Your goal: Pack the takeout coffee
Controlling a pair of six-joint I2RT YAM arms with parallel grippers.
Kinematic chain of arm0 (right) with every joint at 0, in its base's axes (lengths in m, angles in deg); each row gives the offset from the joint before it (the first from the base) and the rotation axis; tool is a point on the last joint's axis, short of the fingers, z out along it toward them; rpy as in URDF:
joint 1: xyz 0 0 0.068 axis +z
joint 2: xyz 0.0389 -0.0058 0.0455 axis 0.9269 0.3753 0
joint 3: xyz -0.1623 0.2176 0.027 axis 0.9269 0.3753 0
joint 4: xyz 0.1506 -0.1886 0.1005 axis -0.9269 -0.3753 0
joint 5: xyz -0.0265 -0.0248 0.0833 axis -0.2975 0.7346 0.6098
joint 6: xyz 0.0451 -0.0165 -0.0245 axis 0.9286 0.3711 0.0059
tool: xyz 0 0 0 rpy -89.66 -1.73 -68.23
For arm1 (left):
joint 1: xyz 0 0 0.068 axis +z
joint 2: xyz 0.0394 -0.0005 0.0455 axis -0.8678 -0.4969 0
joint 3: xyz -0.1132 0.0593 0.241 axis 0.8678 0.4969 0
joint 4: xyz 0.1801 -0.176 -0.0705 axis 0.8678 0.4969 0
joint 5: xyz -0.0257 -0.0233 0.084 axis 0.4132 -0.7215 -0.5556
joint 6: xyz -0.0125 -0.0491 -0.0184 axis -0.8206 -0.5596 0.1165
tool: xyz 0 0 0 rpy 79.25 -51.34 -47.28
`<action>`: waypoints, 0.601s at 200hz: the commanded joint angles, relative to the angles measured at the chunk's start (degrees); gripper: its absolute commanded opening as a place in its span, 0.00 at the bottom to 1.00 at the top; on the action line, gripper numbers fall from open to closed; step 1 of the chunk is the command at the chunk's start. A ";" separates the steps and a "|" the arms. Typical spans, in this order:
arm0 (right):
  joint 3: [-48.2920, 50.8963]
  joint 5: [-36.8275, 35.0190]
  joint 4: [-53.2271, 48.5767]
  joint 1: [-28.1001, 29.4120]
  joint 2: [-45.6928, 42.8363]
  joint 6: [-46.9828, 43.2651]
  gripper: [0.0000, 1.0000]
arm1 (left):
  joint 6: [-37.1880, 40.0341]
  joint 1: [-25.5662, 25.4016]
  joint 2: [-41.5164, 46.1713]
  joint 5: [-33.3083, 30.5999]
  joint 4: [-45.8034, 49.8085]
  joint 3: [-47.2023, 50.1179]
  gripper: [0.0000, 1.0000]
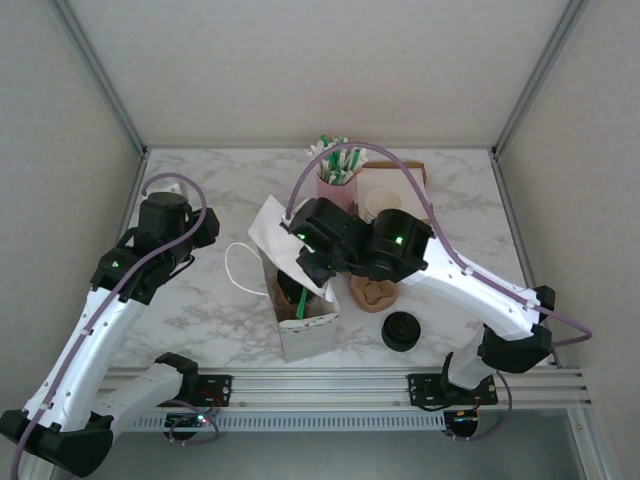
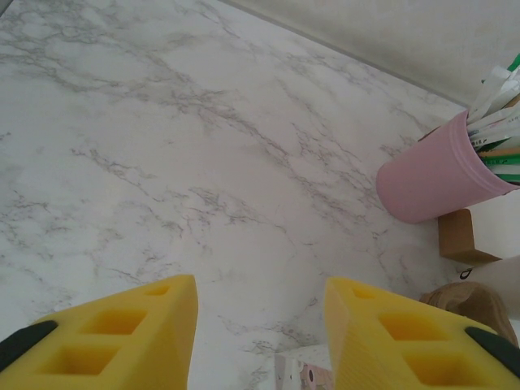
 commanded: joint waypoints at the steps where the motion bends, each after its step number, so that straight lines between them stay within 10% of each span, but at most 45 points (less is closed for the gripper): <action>1: 0.81 5.44 -1.24 0.71 0.88 2.07 0.00 | 0.39 0.44 0.20 -1.09 0.31 0.42 0.45; 54: 3.87 3.96 -1.96 0.71 3.09 4.21 0.08 | 0.40 0.45 0.29 -1.04 0.02 0.87 0.46; 120: 4.20 3.73 0.58 0.71 0.94 3.13 0.55 | 0.48 0.43 0.23 -1.01 0.09 0.72 0.46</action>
